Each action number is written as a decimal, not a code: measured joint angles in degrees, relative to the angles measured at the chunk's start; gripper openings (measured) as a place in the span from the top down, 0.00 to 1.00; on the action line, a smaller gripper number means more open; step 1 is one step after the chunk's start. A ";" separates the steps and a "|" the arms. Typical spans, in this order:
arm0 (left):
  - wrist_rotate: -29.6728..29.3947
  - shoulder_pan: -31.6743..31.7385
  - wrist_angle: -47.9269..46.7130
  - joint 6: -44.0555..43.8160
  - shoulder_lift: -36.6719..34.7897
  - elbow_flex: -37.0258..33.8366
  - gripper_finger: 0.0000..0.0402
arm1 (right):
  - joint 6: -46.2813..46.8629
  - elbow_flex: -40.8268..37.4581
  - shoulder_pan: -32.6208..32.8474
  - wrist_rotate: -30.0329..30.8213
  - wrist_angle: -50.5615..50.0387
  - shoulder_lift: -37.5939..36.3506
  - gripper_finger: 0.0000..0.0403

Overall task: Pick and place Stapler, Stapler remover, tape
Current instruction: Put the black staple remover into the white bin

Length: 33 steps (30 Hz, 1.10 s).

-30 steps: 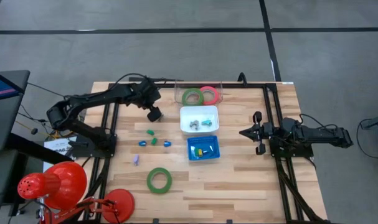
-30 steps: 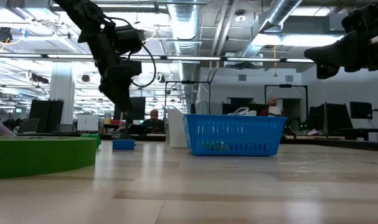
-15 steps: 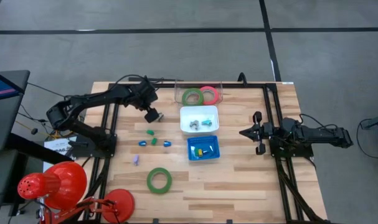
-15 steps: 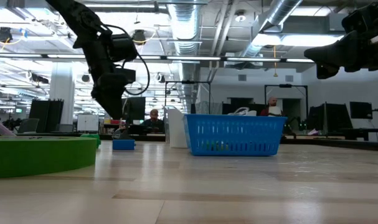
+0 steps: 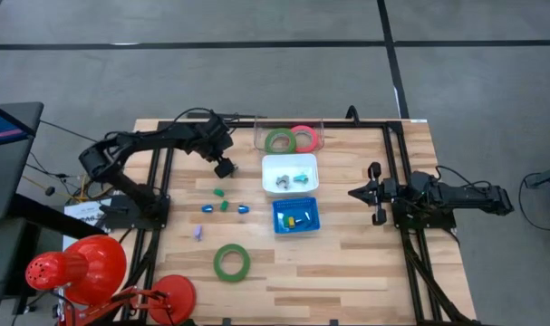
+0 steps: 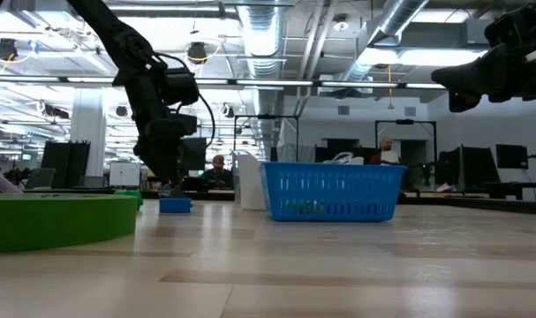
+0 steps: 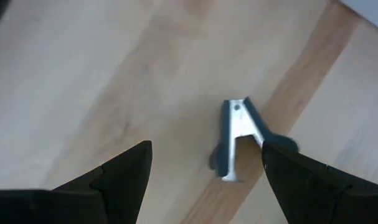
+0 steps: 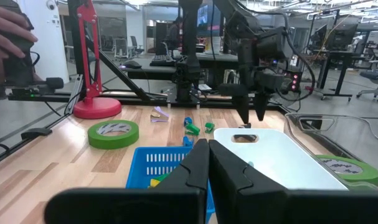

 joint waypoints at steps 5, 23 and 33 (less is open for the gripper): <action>1.67 -0.02 0.02 0.00 2.13 0.00 0.28 | 0.00 0.02 0.02 0.00 -0.01 0.00 1.00; 1.69 -0.42 0.04 -1.03 2.55 0.02 0.65 | 0.01 0.00 0.01 0.00 -0.01 0.00 1.00; 1.69 -0.42 -0.17 -1.01 2.53 0.04 0.79 | 0.00 0.00 0.02 0.00 -0.02 0.00 1.00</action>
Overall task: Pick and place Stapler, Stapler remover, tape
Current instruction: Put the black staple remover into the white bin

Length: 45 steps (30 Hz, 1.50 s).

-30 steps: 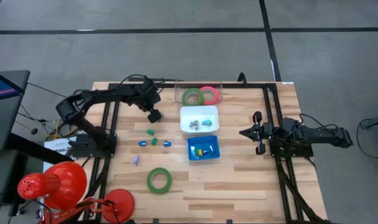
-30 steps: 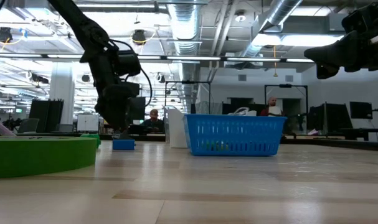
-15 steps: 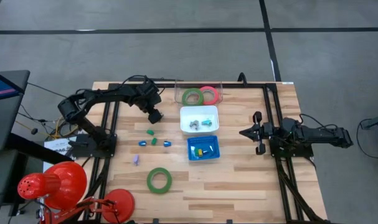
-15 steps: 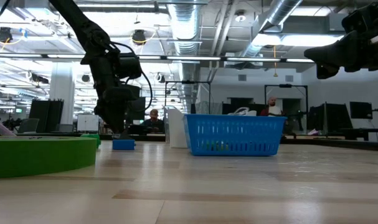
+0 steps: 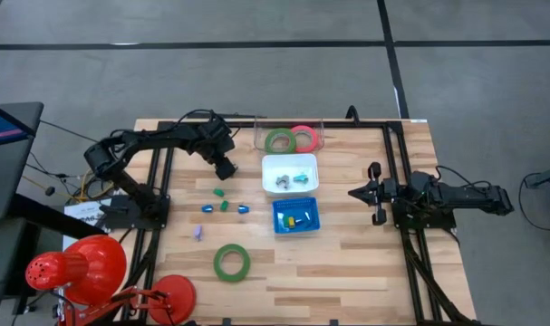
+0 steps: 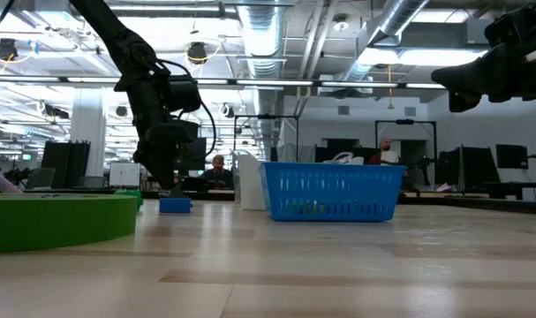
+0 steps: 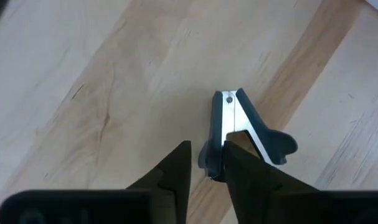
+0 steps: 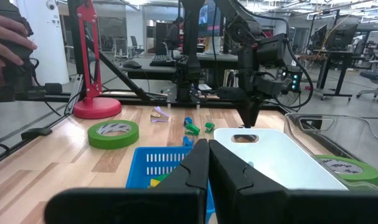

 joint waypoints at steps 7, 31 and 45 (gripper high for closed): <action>0.00 -0.48 -0.13 0.04 0.00 0.00 0.88 | 0.02 0.00 -0.02 0.00 0.02 0.00 1.00; 0.01 -2.78 -1.45 0.24 -4.93 0.04 0.99 | 0.01 0.00 -0.01 0.00 0.01 -0.01 1.00; 0.00 -5.31 -0.43 -1.49 -16.67 0.04 0.99 | 0.00 0.02 0.00 0.00 0.00 0.00 1.00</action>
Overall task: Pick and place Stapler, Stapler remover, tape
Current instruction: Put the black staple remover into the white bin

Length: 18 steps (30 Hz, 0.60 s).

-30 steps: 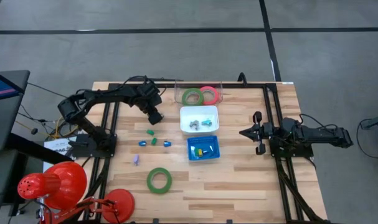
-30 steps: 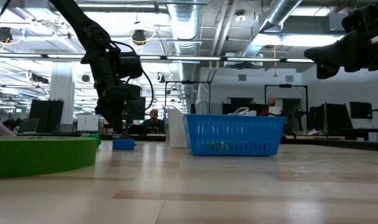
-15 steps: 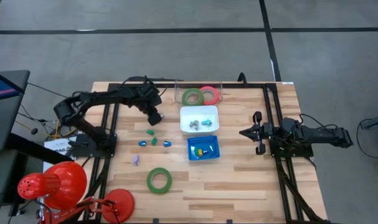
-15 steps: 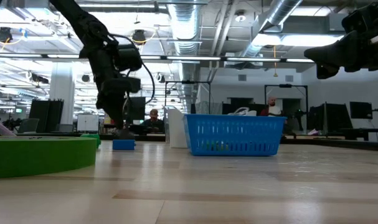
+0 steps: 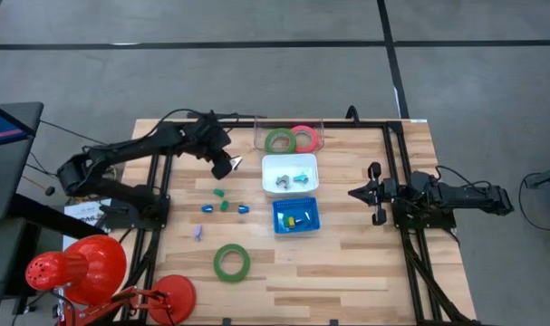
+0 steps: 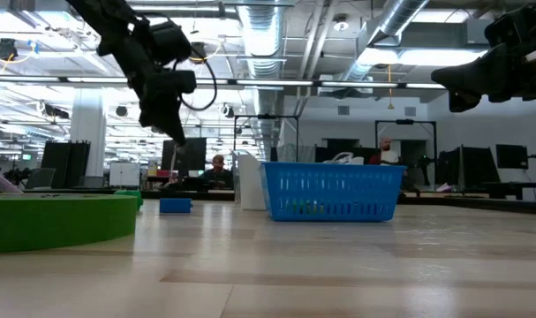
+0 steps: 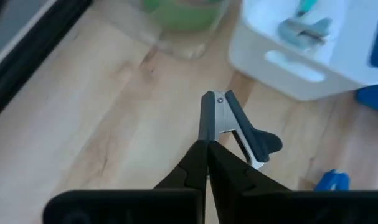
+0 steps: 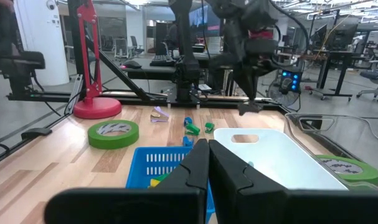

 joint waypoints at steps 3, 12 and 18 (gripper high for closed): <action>1.03 -1.67 1.33 -0.89 -1.76 0.00 0.99 | 0.02 0.00 0.00 0.00 0.02 -0.02 1.00; 6.21 -5.79 12.10 -3.61 -0.91 0.00 0.99 | 0.01 -0.02 0.00 0.00 0.02 -0.01 1.00; 7.76 -7.70 21.13 -4.52 2.23 0.00 0.99 | 0.01 0.00 -0.01 0.00 0.02 -0.01 1.00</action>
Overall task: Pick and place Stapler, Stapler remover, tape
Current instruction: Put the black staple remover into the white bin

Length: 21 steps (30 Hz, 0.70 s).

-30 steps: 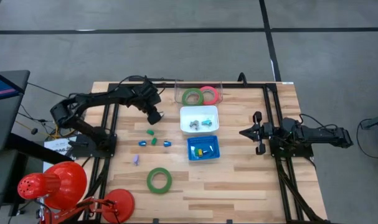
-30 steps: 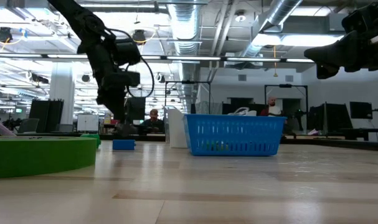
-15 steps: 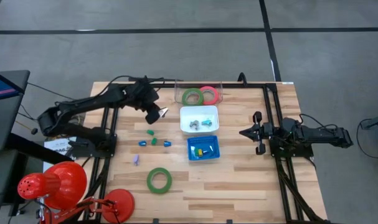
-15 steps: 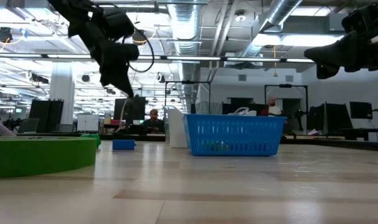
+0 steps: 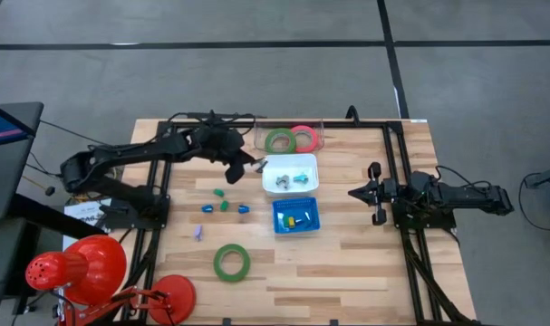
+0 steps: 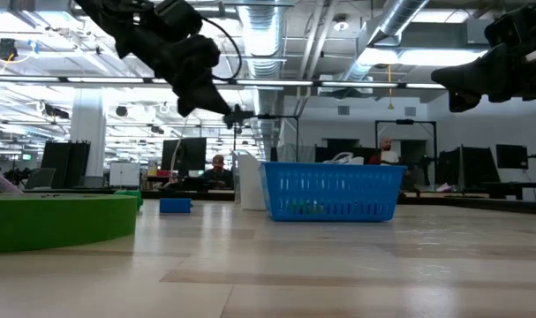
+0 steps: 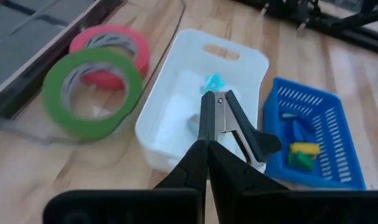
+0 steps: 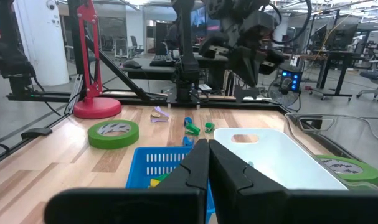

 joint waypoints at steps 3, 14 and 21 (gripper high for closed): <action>0.20 -0.64 4.28 -1.03 2.51 0.00 0.99 | -0.01 -0.01 0.01 0.00 0.00 0.01 1.00; 1.52 -1.40 14.20 -2.75 11.11 0.00 0.99 | -0.01 -0.02 0.01 0.00 0.00 -0.01 1.00; 1.49 -1.77 15.37 -2.21 12.30 -0.02 0.99 | -0.01 -0.02 0.00 0.00 -0.02 -0.01 1.00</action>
